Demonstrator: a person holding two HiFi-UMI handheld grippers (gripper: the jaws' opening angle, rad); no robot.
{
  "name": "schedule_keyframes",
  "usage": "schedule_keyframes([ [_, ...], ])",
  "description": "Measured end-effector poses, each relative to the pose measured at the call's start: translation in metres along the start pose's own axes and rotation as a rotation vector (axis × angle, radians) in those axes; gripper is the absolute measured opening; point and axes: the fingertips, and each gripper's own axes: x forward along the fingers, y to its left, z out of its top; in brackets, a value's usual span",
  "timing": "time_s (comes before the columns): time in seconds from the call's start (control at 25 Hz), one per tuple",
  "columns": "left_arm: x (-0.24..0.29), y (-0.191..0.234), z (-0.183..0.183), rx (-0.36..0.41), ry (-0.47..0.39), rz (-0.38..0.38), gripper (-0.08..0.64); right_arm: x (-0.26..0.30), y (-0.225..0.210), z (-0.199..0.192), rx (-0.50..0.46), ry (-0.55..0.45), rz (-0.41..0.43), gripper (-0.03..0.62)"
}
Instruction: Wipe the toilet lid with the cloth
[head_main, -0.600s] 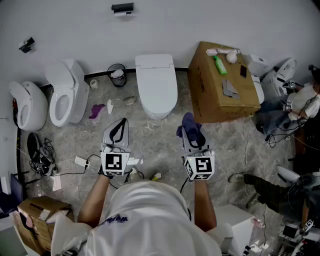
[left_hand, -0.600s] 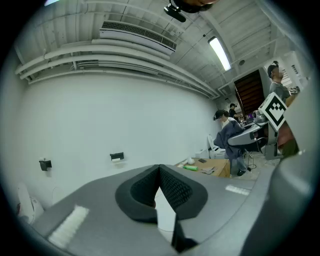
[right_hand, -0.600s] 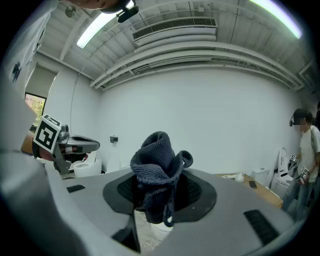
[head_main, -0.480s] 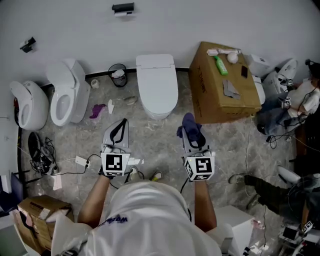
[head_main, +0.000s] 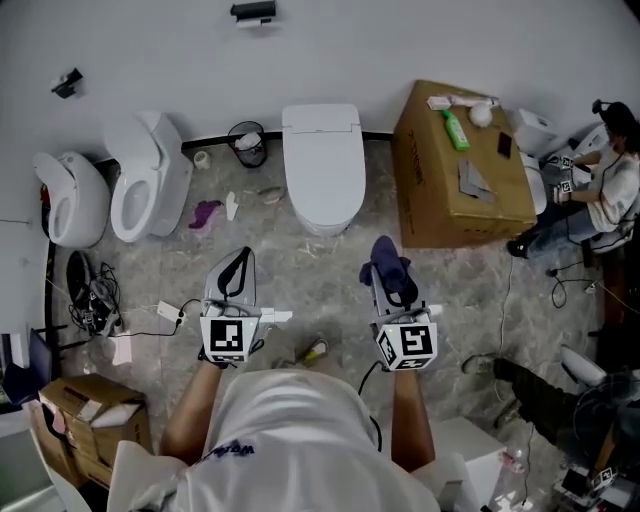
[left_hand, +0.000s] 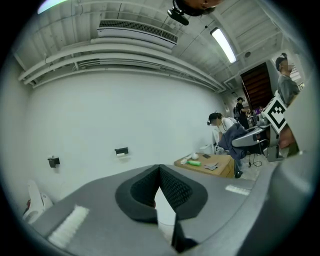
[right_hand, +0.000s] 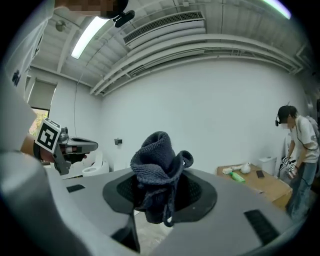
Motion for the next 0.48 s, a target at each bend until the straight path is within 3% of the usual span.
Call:
schedule_keyframes([
  [0.24, 0.000, 0.020, -0.020, 0.015, 0.054, 0.033, 0.000, 0.023, 0.002, -0.018, 0.033, 0.040, 0.010, 0.167],
  [0.48, 0.045, 0.061, -0.039, -0.025, 0.040, 0.048, 0.000, 0.076, 0.003, -0.019, -0.004, 0.068, 0.004, 0.169],
])
